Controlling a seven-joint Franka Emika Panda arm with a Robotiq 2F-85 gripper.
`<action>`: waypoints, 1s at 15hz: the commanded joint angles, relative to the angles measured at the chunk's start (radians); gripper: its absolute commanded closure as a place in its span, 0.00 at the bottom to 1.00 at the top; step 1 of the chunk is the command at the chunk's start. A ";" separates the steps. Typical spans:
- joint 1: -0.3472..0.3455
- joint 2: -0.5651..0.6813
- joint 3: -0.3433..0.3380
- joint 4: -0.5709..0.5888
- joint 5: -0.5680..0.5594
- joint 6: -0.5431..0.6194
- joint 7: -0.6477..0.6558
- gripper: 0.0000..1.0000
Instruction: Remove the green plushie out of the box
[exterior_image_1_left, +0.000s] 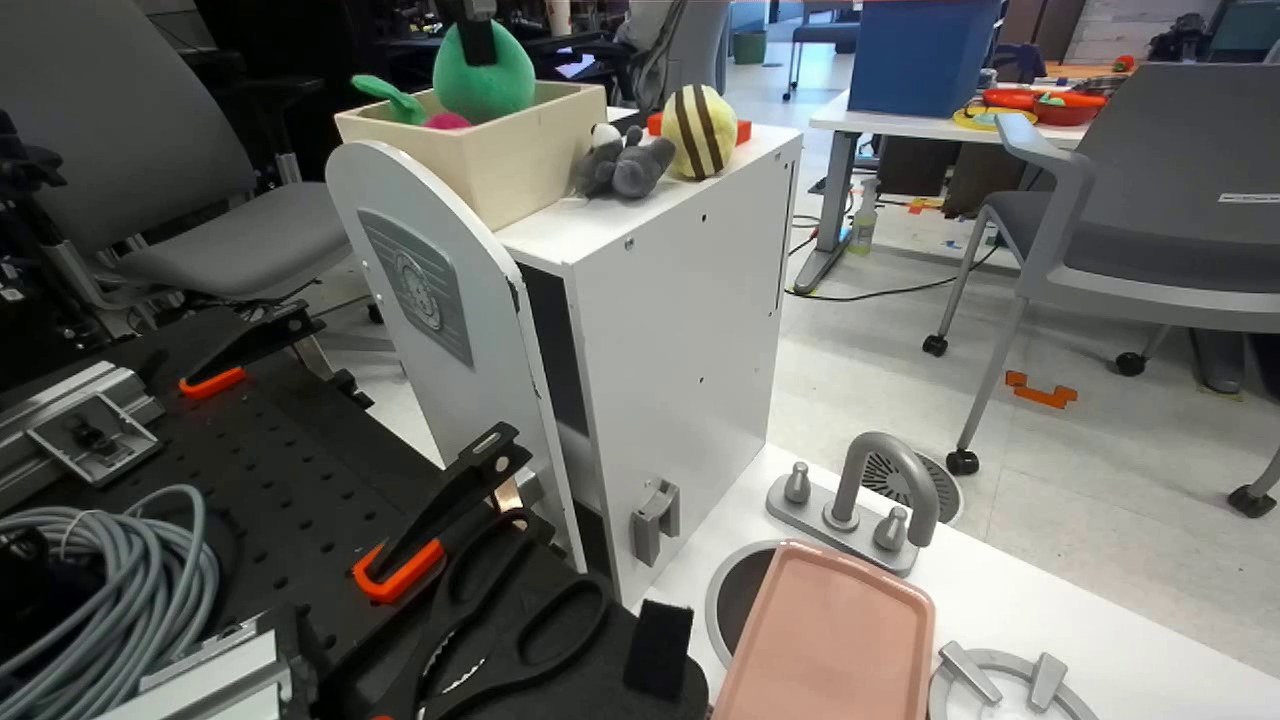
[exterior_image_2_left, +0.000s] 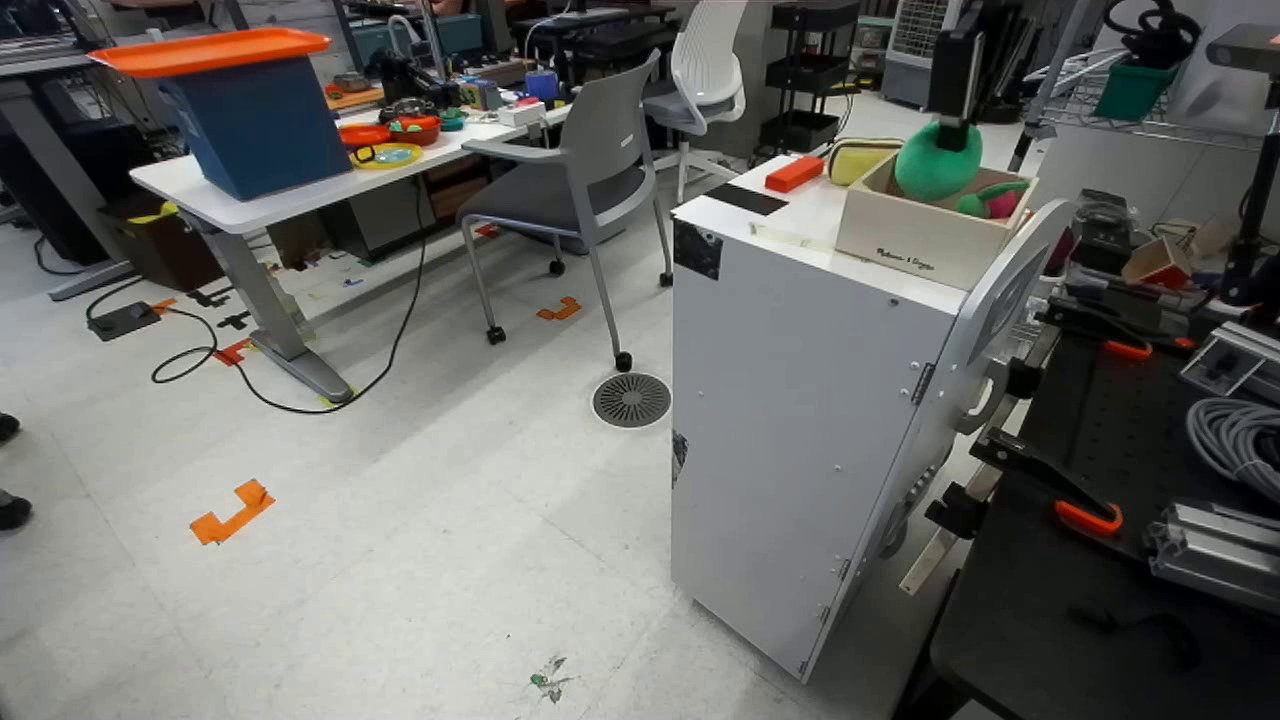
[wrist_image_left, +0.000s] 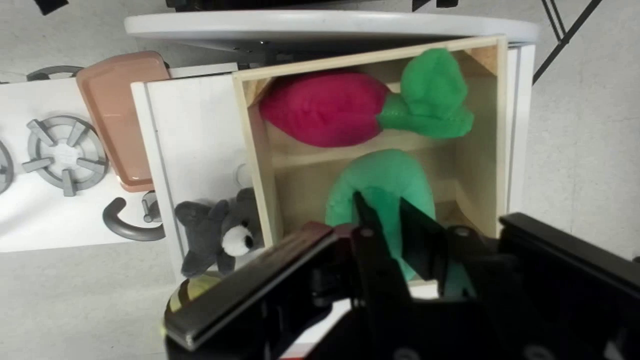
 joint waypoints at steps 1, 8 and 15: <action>0.002 -0.105 0.004 -0.025 -0.049 -0.048 0.070 0.97; -0.016 -0.183 0.002 -0.011 -0.055 -0.055 0.108 0.97; -0.066 -0.200 -0.025 0.013 -0.059 -0.068 0.133 0.97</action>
